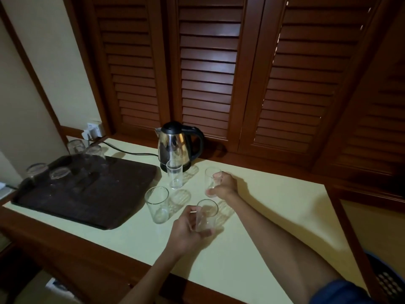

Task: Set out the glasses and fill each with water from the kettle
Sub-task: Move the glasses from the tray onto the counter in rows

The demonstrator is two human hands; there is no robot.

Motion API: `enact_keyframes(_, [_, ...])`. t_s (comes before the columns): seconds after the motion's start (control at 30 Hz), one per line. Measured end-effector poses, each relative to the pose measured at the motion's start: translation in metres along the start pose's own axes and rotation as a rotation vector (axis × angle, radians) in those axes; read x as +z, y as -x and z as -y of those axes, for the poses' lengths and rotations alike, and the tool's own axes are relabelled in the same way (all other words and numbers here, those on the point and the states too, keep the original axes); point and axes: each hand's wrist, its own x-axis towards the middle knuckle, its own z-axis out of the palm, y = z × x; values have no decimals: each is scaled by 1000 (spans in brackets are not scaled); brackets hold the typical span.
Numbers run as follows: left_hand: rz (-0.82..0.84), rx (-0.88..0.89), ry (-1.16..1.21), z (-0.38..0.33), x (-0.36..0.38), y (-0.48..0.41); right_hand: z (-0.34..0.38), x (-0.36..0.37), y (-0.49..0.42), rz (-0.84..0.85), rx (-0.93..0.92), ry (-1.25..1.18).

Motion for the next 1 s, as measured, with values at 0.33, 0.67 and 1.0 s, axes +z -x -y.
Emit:
enact_keyframes(0.33, [127, 60, -224, -61, -63, 21, 36, -35, 34, -235, -141, 140])
enact_keyframes(0.67, [-433, 174, -635, -80, -296, 1, 191, 120, 43, 20, -718, 325])
enact_keyframes(1.0, [-295, -97, -1098, -33, -395, -65, 304, 279, -14, 319, -696, 481])
